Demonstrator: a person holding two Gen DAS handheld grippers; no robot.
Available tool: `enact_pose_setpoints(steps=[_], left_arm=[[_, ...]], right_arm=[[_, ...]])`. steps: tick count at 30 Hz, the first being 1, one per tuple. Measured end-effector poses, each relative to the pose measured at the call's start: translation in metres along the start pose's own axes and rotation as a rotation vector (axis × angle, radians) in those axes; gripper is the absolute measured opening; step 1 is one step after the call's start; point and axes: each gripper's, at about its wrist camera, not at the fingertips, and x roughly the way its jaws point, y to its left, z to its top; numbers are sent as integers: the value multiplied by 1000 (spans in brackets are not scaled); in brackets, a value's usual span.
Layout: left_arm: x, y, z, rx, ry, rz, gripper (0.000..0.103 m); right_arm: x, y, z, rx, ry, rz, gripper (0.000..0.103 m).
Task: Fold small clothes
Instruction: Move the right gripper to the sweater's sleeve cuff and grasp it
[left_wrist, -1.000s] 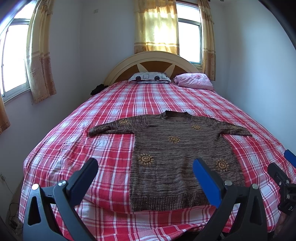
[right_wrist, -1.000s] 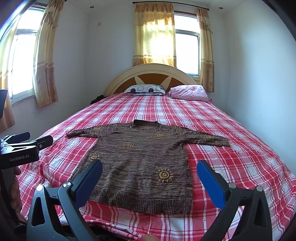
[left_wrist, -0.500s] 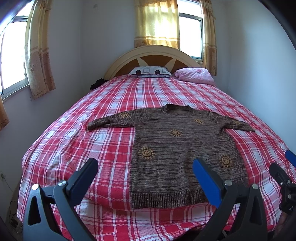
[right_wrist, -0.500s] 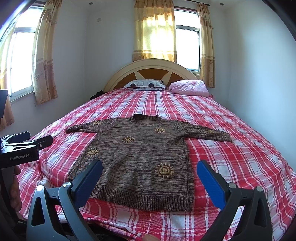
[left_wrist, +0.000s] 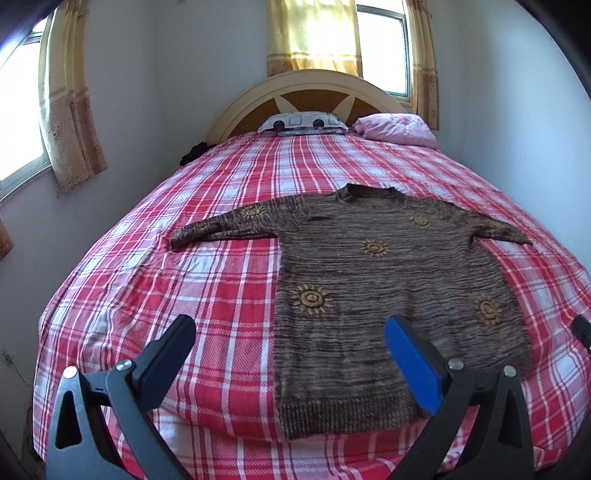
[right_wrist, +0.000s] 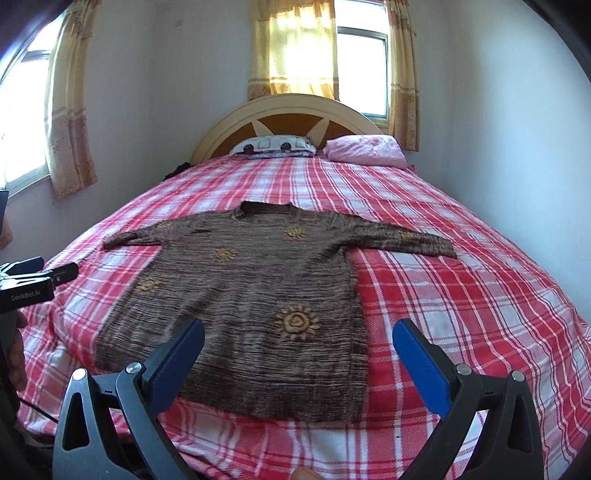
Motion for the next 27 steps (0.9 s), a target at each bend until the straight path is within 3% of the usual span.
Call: enact_pose_setpoints(steps=[5, 17, 25, 27], left_arm=[[54, 13, 16, 25, 52, 46, 103], [148, 35, 54, 15, 81, 138, 103], [188, 33, 72, 17, 106, 126, 103], [199, 33, 79, 11, 111, 125, 103]], right_arm=[[39, -49, 3, 68, 53, -59, 102], [138, -179, 45, 256, 135, -163, 102], [184, -237, 63, 349, 166, -205, 98], [195, -244, 68, 357, 166, -200, 92]])
